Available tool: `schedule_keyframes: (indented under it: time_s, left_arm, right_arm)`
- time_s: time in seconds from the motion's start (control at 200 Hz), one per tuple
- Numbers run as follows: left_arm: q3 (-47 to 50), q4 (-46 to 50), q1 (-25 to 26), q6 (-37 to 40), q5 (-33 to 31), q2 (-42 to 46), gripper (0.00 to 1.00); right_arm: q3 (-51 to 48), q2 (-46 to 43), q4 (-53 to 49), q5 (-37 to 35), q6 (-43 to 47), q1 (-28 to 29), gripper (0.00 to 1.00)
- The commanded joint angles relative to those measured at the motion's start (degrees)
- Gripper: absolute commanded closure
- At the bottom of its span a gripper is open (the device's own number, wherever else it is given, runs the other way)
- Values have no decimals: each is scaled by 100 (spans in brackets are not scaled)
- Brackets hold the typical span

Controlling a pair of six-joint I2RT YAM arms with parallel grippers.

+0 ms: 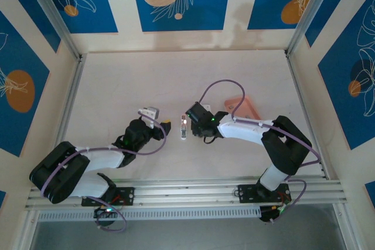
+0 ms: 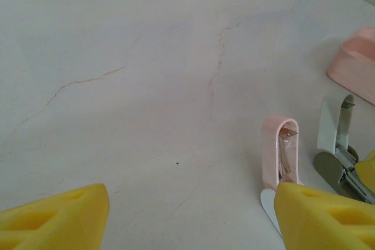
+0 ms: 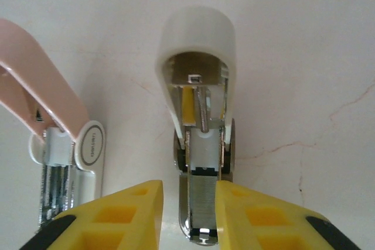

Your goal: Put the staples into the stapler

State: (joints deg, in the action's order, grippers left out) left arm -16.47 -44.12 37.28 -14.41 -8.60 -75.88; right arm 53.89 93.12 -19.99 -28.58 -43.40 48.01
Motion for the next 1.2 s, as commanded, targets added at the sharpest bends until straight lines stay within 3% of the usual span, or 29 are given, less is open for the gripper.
schedule_keyframes:
  time_s: [0.0, 0.165, 0.42, 0.59, 1.195]
  left_arm:
    - [-49, -115, -47, 90, 93, 61, 25]
    - [-49, -29, -45, 36, 93, 89, 25]
    - [-109, -48, -47, -38, 212, -36, 25]
    - [-245, -10, -52, -59, 358, -147, 26]
    - [-290, -340, -46, -217, 527, -603, 26]
  right_arm:
    - [183, -261, -251, -215, 112, 47, 69]
    - [100, -593, -418, -11, 44, -125, 68]
    - [-281, -722, -101, 1452, -251, -828, 68]
    - [-326, -460, -67, 1904, -391, -1033, 69]
    - [-307, 101, -66, 2149, -443, -1180, 77]
